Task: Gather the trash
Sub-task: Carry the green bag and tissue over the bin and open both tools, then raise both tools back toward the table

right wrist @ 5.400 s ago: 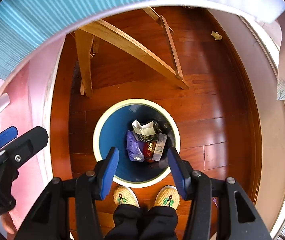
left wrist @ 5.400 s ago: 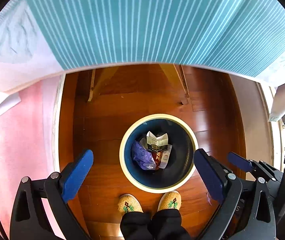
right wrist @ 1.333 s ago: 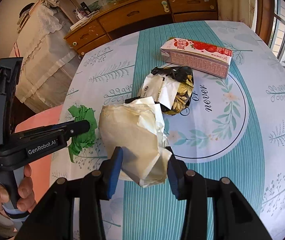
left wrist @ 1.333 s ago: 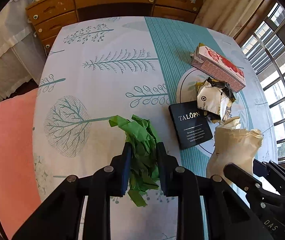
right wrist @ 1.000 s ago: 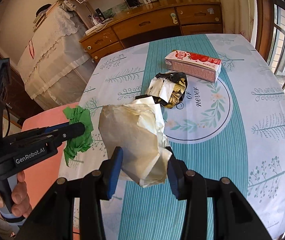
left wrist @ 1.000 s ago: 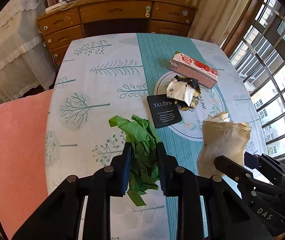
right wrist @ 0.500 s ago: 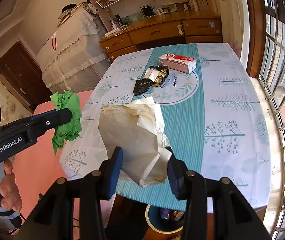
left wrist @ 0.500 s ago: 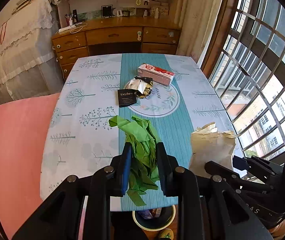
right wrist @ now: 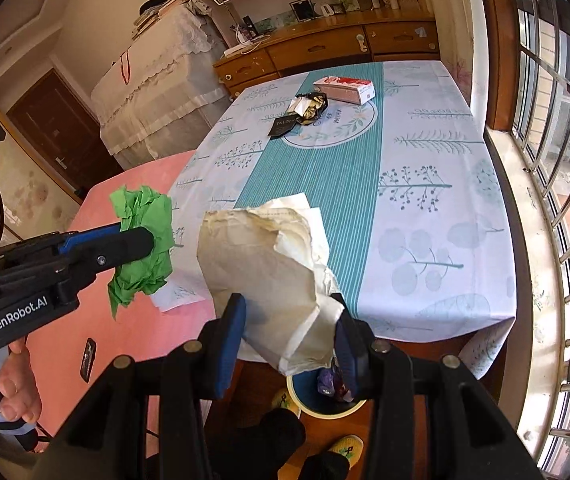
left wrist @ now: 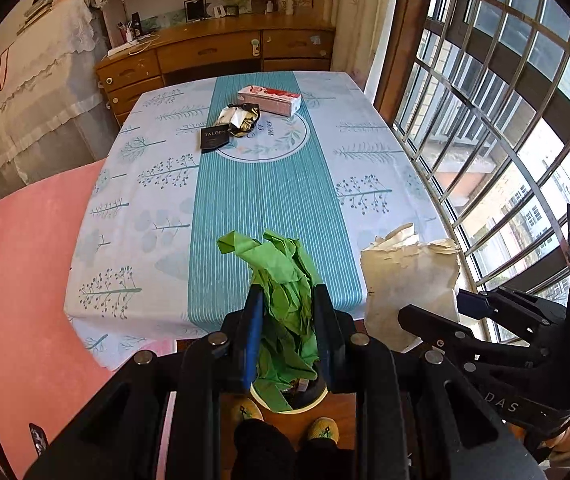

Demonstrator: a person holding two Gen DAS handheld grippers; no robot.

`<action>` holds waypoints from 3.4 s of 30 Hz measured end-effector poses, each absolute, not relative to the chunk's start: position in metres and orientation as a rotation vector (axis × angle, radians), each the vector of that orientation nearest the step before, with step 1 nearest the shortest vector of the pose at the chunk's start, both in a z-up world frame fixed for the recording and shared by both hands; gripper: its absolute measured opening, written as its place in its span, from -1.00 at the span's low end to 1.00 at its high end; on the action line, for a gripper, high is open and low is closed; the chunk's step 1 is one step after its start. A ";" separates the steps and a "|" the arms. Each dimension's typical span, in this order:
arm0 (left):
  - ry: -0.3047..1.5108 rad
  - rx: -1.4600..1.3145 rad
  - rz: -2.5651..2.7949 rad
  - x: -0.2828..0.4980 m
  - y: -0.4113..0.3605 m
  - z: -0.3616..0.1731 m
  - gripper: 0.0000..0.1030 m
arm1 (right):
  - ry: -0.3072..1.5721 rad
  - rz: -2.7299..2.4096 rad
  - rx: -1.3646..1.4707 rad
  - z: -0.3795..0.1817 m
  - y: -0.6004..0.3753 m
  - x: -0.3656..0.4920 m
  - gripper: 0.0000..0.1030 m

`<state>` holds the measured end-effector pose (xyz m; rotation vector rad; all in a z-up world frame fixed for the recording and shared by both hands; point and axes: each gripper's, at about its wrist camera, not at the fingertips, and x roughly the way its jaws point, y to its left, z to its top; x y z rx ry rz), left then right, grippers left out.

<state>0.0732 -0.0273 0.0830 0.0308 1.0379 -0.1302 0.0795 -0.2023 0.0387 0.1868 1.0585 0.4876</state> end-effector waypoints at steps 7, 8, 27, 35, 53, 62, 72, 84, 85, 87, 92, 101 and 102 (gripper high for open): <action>1.120 0.050 -0.141 0.058 -0.031 0.055 -0.56 | 1.140 0.455 0.217 0.008 -0.206 0.059 -0.18; 1.135 0.046 -0.146 0.056 -0.030 0.049 -0.56 | 1.157 0.449 0.217 0.002 -0.204 0.057 -0.18; 1.427 -0.037 -0.202 0.053 -0.005 -0.200 -0.56 | 1.447 0.169 0.235 -0.207 -0.160 0.035 -0.16; 1.456 -0.028 -0.202 0.068 0.000 -0.298 -0.55 | 1.499 0.060 0.280 -0.302 -0.152 0.039 -0.16; 1.473 -0.005 -0.145 0.087 0.002 -0.379 0.66 | 1.504 -0.018 0.333 -0.379 -0.154 0.053 0.20; 1.488 -0.037 -0.095 0.092 0.021 -0.387 0.82 | 1.514 -0.024 0.270 -0.382 -0.156 0.058 0.22; 1.477 -0.042 -0.081 0.086 0.018 -0.369 0.82 | 1.533 -0.017 0.254 -0.376 -0.150 0.057 0.22; 1.416 -0.054 -0.079 0.076 0.022 -0.300 0.82 | 1.525 -0.012 0.230 -0.318 -0.145 0.053 0.22; 1.411 -0.055 -0.079 0.076 0.023 -0.293 0.82 | 1.525 -0.010 0.230 -0.311 -0.144 0.053 0.22; 1.397 -0.062 -0.080 0.073 0.025 -0.274 0.82 | 1.516 -0.004 0.225 -0.292 -0.143 0.052 0.22; 1.357 -0.097 -0.080 0.066 0.033 -0.217 0.82 | 1.488 0.012 0.210 -0.240 -0.138 0.047 0.22; 1.266 -0.104 -0.103 0.050 0.046 -0.108 0.82 | 1.422 0.040 0.182 -0.134 -0.134 0.038 0.22; 1.253 -0.105 -0.106 0.049 0.049 -0.095 0.82 | 1.412 0.044 0.177 -0.123 -0.133 0.036 0.22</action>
